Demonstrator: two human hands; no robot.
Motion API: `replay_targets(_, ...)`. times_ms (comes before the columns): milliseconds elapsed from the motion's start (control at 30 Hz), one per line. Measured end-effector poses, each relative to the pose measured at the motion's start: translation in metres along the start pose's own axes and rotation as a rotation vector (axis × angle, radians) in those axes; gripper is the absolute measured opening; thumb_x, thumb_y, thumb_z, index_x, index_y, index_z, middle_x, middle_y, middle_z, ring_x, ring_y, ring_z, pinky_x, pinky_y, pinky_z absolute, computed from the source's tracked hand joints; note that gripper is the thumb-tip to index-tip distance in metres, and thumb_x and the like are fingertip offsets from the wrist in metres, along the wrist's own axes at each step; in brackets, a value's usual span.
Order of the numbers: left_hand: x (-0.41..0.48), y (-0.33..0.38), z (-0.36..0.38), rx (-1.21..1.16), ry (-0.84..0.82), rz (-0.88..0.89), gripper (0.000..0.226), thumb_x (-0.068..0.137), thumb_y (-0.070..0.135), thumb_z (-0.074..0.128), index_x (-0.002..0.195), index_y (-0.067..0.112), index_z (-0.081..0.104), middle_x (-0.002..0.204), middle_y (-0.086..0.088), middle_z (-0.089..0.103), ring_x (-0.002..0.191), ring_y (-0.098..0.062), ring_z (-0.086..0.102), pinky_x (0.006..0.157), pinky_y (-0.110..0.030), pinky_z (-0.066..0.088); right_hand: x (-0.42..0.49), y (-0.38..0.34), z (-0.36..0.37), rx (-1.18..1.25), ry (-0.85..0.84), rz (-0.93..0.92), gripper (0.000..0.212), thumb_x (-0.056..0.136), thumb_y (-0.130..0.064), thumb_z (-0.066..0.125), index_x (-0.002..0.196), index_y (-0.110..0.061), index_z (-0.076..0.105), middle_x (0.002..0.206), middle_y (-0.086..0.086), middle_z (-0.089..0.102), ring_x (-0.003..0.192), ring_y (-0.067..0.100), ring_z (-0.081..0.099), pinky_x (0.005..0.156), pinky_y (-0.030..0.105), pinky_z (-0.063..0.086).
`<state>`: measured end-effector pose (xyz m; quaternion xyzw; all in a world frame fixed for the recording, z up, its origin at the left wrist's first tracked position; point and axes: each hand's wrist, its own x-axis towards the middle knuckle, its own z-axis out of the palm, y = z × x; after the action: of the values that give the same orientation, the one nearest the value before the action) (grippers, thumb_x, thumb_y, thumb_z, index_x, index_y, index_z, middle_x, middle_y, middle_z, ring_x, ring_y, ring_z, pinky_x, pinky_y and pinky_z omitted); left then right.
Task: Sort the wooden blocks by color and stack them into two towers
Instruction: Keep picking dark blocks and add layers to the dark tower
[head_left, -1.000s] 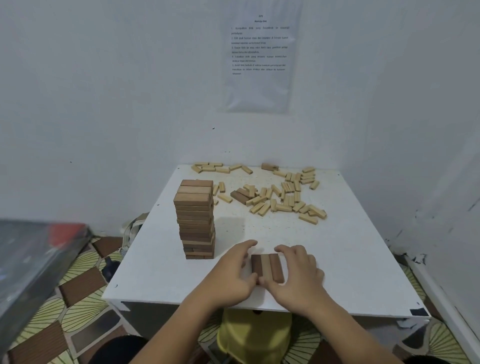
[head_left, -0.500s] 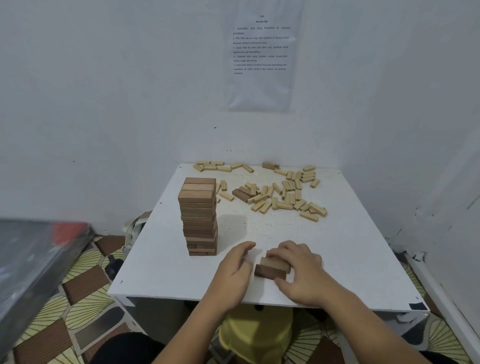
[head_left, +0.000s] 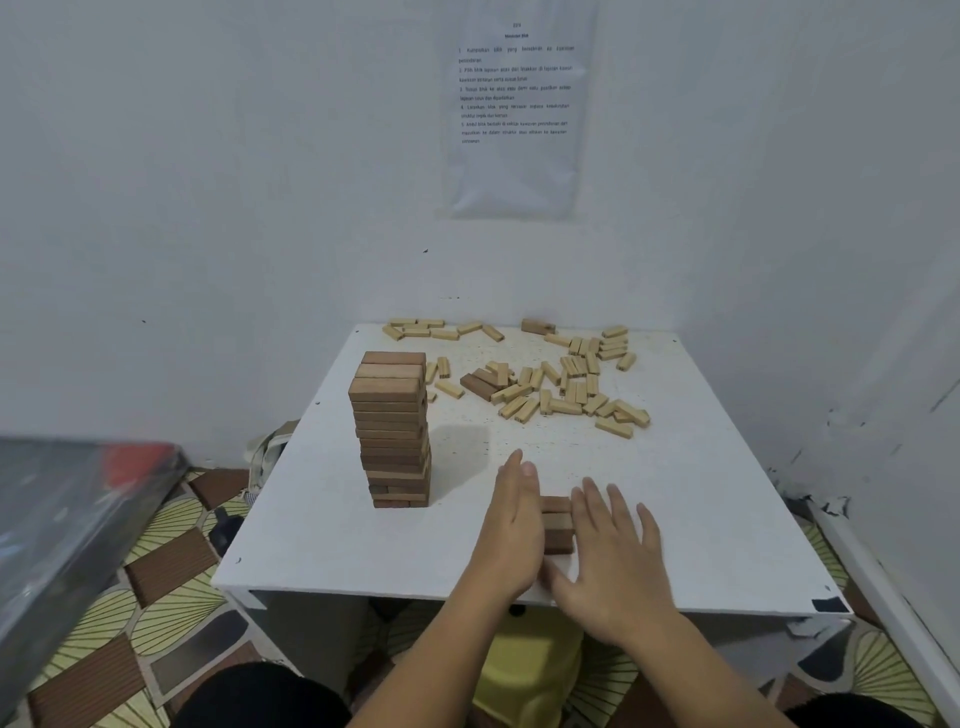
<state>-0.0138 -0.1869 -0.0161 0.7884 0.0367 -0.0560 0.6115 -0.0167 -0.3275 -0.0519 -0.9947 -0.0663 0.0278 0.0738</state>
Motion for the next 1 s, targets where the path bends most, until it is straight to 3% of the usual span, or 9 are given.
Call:
replay_targets(400, 0.006, -0.003, -0.004, 0.068, -0.054, -0.001, 0.079, 0.097, 0.074, 0.014, 0.165, 0.034, 0.013, 0.171, 0.017, 0.009, 0.154, 0.003, 0.002, 0.129, -0.034, 0.001, 0.001, 0.001, -0.001, 0.004, -0.013, -0.019, 0.105, 0.080, -0.083, 0.014, 0.164, -0.021, -0.001, 0.171, -0.002, -0.011, 0.157, 0.022, -0.015, 0.127, 0.047, -0.005)
replay_targets(533, 0.004, -0.012, -0.013, 0.483, 0.000, 0.159, 0.059, 0.112, 0.042, 0.018, 0.166, 0.023, 0.007, 0.173, 0.009, 0.005, 0.153, 0.002, -0.007, 0.127, -0.029, -0.007, 0.004, 0.008, -0.006, -0.030, -0.017, -0.025, 0.124, 0.065, -0.096, -0.013, 0.164, -0.022, -0.005, 0.171, -0.002, -0.015, 0.157, 0.022, -0.016, 0.126, 0.048, -0.006)
replay_targets(633, 0.003, -0.026, -0.025, 0.793, -0.037, 0.231, 0.066, 0.109, 0.039, 0.026, 0.166, 0.017, 0.000, 0.174, 0.002, -0.004, 0.158, -0.010, -0.011, 0.128, -0.032, -0.005, 0.005, 0.010, -0.008, -0.061, -0.022, -0.036, 0.132, 0.053, -0.093, -0.024, 0.163, -0.022, -0.008, 0.170, -0.003, -0.018, 0.156, 0.023, -0.018, 0.126, 0.050, -0.007)
replay_targets(700, 0.003, -0.033, -0.031, 0.948, -0.068, 0.210, 0.072, 0.108, 0.050, 0.022, 0.165, 0.015, -0.006, 0.173, -0.002, -0.013, 0.157, -0.014, -0.018, 0.128, -0.034, -0.008, 0.004, 0.009, -0.006, -0.062, -0.024, -0.041, 0.125, 0.060, -0.094, -0.020, 0.163, -0.023, -0.009, 0.170, -0.003, -0.018, 0.156, 0.024, -0.018, 0.126, 0.051, -0.006)
replay_targets(833, 0.004, -0.039, -0.029, 1.077, -0.115, 0.138, 0.082, 0.104, 0.064, 0.012, 0.164, 0.012, -0.010, 0.171, -0.006, -0.018, 0.156, -0.018, -0.022, 0.127, -0.037, -0.011, 0.003, 0.011, -0.001, -0.060, -0.015, -0.057, 0.103, 0.082, -0.089, 0.008, 0.163, -0.028, -0.008, 0.171, -0.002, -0.016, 0.157, 0.026, -0.016, 0.125, 0.054, -0.005)
replay_targets(1000, 0.001, -0.040, -0.021, 1.125, -0.111, 0.143, 0.083, 0.102, 0.066, 0.005, 0.165, 0.012, -0.005, 0.172, -0.005, -0.013, 0.157, -0.018, -0.019, 0.128, -0.040, -0.009, 0.002, 0.010, 0.000, -0.074, -0.025, -0.062, 0.099, 0.084, -0.083, 0.012, 0.163, -0.027, -0.008, 0.170, -0.001, -0.017, 0.156, 0.027, -0.018, 0.124, 0.055, -0.006)
